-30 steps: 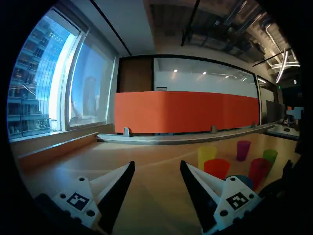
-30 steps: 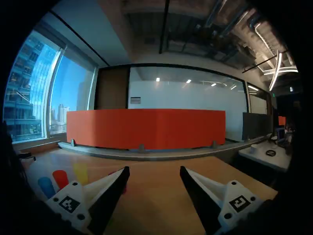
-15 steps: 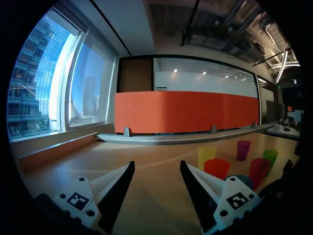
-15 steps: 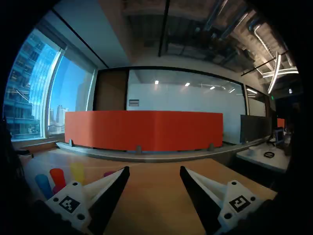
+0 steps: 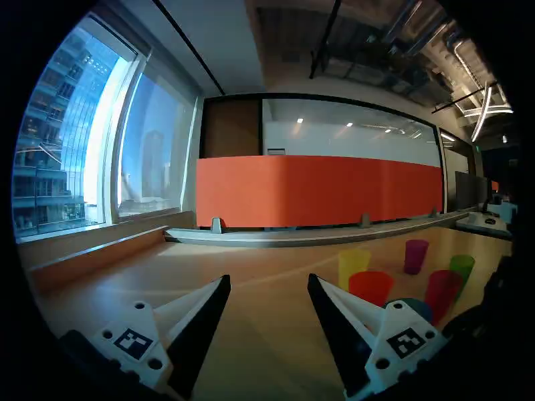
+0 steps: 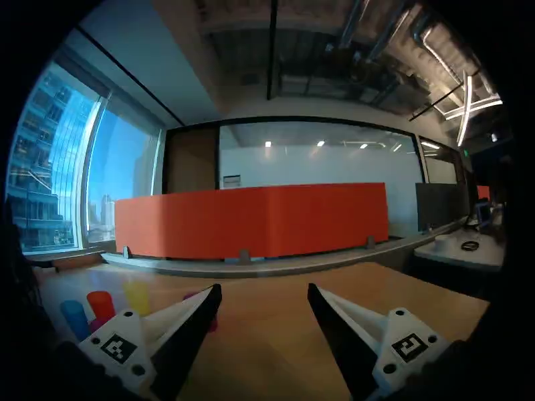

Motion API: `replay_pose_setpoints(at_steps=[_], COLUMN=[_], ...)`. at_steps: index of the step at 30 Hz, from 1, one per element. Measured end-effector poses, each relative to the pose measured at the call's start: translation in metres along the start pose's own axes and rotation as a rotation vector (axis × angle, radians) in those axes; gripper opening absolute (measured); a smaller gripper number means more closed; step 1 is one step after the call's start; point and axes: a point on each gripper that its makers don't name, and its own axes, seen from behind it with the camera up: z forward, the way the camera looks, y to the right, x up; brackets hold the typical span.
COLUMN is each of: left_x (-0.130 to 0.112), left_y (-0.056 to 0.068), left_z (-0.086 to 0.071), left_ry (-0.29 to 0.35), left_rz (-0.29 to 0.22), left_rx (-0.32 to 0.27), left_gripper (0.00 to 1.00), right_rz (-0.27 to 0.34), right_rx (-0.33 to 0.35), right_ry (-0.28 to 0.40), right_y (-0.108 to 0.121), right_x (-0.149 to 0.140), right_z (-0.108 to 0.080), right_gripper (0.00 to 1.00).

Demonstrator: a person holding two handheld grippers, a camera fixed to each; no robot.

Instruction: Pour water

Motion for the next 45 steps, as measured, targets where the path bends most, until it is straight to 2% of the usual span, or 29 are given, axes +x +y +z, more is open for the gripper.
replay_pose_setpoints(at_steps=[6,23,45], left_x=[0.0,0.001,0.001], left_y=[0.0,0.001,0.0], left_z=[-0.001,-0.001,0.0], left_ry=[0.0,0.0,0.0], left_rz=[0.0,0.0,0.0], left_rx=[0.0,0.0,0.0], left_gripper=[0.85,0.85,0.85], right_rz=[-0.012,-0.038,-0.063], right_rx=[0.006,-0.04,-0.039], right_ry=[-0.005,-0.035,-0.065], right_y=[-0.001,0.015,0.013], right_x=[-0.011,-0.029,-0.042], right_z=[0.0,0.005,0.007], right_gripper=[0.99,0.99,1.0])
